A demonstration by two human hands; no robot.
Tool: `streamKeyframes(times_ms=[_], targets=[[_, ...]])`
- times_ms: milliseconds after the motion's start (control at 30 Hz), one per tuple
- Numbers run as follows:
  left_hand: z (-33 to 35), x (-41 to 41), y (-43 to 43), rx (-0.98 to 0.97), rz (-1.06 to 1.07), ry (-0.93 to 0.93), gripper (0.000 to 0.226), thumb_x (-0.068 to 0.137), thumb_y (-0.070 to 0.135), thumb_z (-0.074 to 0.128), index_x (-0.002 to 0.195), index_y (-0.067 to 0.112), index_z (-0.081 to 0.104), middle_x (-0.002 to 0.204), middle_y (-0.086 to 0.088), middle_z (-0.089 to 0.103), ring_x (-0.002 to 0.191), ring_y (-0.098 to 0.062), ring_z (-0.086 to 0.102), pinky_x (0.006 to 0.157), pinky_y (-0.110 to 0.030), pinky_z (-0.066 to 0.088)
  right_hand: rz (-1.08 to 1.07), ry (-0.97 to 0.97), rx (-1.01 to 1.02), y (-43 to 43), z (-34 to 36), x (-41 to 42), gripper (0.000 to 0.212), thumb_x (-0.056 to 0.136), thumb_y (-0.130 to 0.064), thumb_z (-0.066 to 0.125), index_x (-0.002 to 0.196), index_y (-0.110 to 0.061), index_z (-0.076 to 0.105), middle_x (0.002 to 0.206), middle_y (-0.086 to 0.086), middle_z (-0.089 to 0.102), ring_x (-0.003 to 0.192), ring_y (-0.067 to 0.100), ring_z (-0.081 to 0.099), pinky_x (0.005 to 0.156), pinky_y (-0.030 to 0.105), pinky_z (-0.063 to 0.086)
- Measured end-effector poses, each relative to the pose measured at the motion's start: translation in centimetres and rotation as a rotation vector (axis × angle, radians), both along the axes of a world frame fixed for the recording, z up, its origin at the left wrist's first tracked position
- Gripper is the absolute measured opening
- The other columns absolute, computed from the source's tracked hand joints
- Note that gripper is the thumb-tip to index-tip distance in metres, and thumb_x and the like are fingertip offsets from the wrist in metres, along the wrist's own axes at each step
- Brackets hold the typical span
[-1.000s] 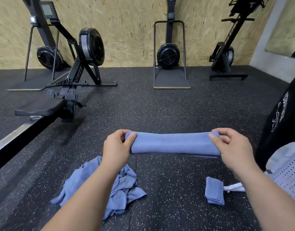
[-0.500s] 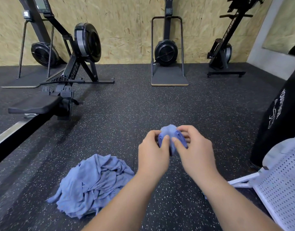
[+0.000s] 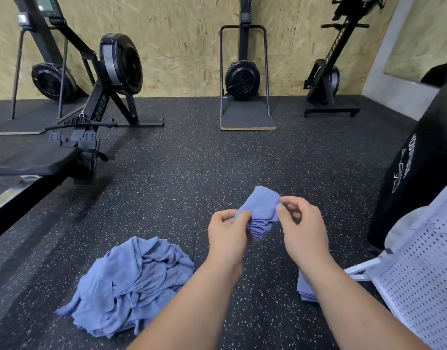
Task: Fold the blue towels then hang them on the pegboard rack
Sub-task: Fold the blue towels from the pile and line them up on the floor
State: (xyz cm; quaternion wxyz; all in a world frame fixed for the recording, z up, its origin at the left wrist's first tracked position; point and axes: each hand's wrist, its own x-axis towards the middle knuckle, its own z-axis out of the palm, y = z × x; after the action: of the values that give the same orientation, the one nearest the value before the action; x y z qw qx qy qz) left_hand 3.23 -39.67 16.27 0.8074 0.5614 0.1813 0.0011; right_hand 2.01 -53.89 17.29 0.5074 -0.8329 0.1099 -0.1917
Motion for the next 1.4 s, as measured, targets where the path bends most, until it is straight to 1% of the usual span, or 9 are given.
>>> streamKeyframes(times_ms=[100, 233, 467, 700, 833, 1000, 1200, 1300, 1400], targets=[[-1.0, 0.6, -1.6, -0.062, -0.049, 0.02, 0.022, 0.093, 0.014, 0.074, 0.113, 0.011, 0.065, 0.089, -0.006, 0.077, 0.07, -0.018, 0.067, 0.062, -0.03, 0.053, 0.044, 0.128, 0.218, -1.6, -0.8, 0.6, 0.028, 0.096, -0.051, 0.069, 0.123, -0.052, 0.062, 0.128, -0.002, 0.065, 0.113, 0.012, 0.066, 0.104, 0.043, 0.052], [-3.3, 1.3, -3.3, 0.029, -0.173, 0.068, 0.03, 0.089, 0.013, 0.072, 0.119, 0.011, 0.067, 0.101, -0.01, 0.073, 0.067, -0.014, 0.058, 0.062, -0.027, 0.049, 0.154, 0.241, 0.543, -3.9, -3.0, 1.0, 0.049, 0.106, -0.022, 0.063, 0.145, -0.046, 0.045, 0.112, 0.0, 0.08, 0.104, 0.02, 0.078, 0.098, 0.053, 0.06], [-9.4, 2.3, -5.2, 0.379, -0.649, 0.012, 0.07, 0.089, 0.039, 0.069, 0.145, 0.068, 0.038, 0.119, -0.004, 0.077, 0.102, -0.03, 0.076, 0.086, -0.04, 0.062, 0.161, 0.399, 0.327, -8.6, -10.1, 0.2, 0.074, 0.102, -0.006, 0.064, 0.148, -0.059, 0.04, 0.124, -0.007, 0.075, 0.11, 0.013, 0.075, 0.1, 0.05, 0.059], [-17.5, 2.6, -7.1, 0.504, -0.85, 0.034, 0.072, 0.097, 0.011, 0.068, 0.156, 0.045, 0.045, 0.118, -0.007, 0.07, 0.089, -0.017, 0.068, 0.085, -0.044, 0.062, 0.21, 0.534, 0.01, -10.6, -17.2, -1.1, 0.067, 0.101, -0.016, 0.064, 0.142, -0.064, 0.043, 0.151, -0.009, 0.055, 0.128, 0.014, 0.057, 0.112, 0.039, 0.046], [-21.6, 3.1, -8.1, 0.452, -0.838, 0.141, 0.071, 0.1, 0.005, 0.067, 0.155, 0.044, 0.045, 0.119, -0.009, 0.071, 0.088, -0.019, 0.071, 0.073, -0.032, 0.061, 0.121, 0.566, 0.051, -11.1, -21.7, -1.1, 0.06, 0.105, -0.016, 0.061, 0.15, -0.053, 0.046, 0.148, -0.008, 0.055, 0.116, 0.017, 0.06, 0.094, 0.031, 0.049], [-26.9, 4.3, -9.7, 0.467, -0.823, 0.176, 0.066, 0.1, 0.006, 0.065, 0.149, 0.048, 0.052, 0.118, -0.002, 0.073, 0.089, -0.023, 0.074, 0.082, -0.047, 0.063, 0.085, 0.658, 0.044, -12.1, -26.2, -0.2, 0.061, 0.106, -0.017, 0.058, 0.153, -0.052, 0.042, 0.127, -0.008, 0.055, 0.092, 0.011, 0.062, 0.067, 0.019, 0.046], [-32.3, 7.2, -11.9, 0.529, -0.818, 0.122, 0.062, 0.086, 0.031, 0.064, 0.126, 0.078, 0.051, 0.138, 0.01, 0.066, 0.114, -0.018, 0.071, 0.101, -0.051, 0.058, 0.097, 0.678, -0.062, -13.9, -30.7, 2.7, 0.065, 0.105, -0.023, 0.06, 0.157, -0.052, 0.036, 0.14, -0.005, 0.053, 0.105, 0.016, 0.062, 0.094, 0.034, 0.051], [-34.5, 9.2, -12.9, 0.565, -0.822, 0.111, 0.063, 0.095, 0.021, 0.065, 0.14, 0.063, 0.052, 0.144, 0.007, 0.063, 0.126, -0.017, 0.066, 0.111, -0.047, 0.052, 0.107, 0.653, -0.133, -15.0, -33.3, 4.3, 0.065, 0.104, -0.028, 0.063, 0.159, -0.049, 0.036, 0.145, -0.001, 0.048, 0.105, 0.012, 0.056, 0.102, 0.035, 0.048], [-37.0, 10.9, -13.5, 0.574, -0.832, 0.123, 0.062, 0.1, 0.017, 0.063, 0.149, 0.052, 0.05, 0.145, 0.006, 0.062, 0.128, -0.017, 0.064, 0.113, -0.046, 0.051, 0.095, 0.662, -0.246, -15.9, -35.4, 5.8, 0.063, 0.103, -0.037, 0.062, 0.16, -0.047, 0.037, 0.151, 0.001, 0.042, 0.131, 0.02, 0.05, 0.111, 0.039, 0.045]])
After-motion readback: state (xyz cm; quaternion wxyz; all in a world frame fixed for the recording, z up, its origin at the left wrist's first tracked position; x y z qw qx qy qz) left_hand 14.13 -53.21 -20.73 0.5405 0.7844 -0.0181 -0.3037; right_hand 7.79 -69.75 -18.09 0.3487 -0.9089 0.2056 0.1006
